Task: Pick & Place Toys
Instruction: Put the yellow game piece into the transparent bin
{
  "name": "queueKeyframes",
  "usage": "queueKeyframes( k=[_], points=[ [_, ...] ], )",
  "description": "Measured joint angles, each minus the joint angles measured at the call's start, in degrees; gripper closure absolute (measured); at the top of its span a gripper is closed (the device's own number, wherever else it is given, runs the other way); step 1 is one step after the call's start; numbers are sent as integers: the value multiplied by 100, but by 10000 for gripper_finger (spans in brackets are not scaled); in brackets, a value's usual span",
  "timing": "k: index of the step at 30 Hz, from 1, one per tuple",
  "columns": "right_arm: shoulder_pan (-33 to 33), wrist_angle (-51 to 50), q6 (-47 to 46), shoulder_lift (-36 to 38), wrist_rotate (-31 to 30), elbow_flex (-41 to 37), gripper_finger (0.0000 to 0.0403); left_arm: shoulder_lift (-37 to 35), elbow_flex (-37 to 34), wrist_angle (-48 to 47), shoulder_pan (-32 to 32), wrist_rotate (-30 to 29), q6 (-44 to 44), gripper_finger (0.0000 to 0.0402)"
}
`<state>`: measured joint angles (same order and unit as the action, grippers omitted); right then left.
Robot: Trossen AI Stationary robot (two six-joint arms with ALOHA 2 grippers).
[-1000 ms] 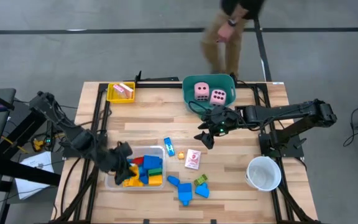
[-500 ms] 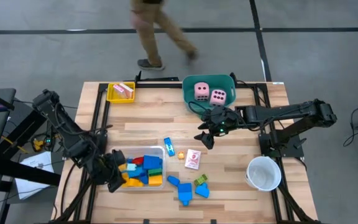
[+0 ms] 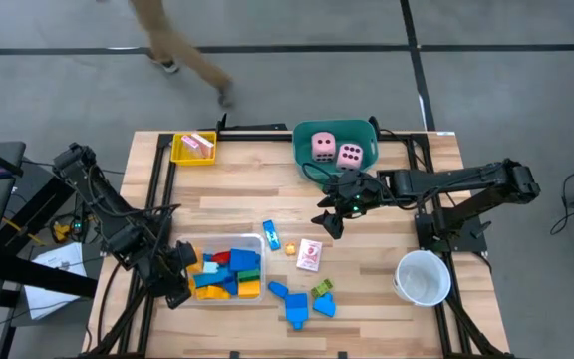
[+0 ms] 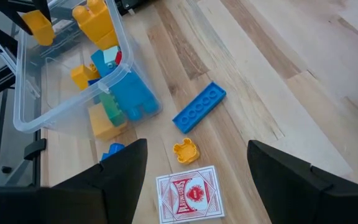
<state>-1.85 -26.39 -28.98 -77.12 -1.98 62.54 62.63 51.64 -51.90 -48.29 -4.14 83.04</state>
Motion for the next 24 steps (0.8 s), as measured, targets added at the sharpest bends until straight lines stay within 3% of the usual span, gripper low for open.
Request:
queueKeyframes(
  k=[13, 24],
  points=[
    [0, 1, 30, 0, 1, 0, 135, 0, 0, 0, 1, -2, -23, 236],
    [0, 1, 47, 0, 20, 0, 135, 0, 0, 8, 4, -4, -21, 190]
  ],
)
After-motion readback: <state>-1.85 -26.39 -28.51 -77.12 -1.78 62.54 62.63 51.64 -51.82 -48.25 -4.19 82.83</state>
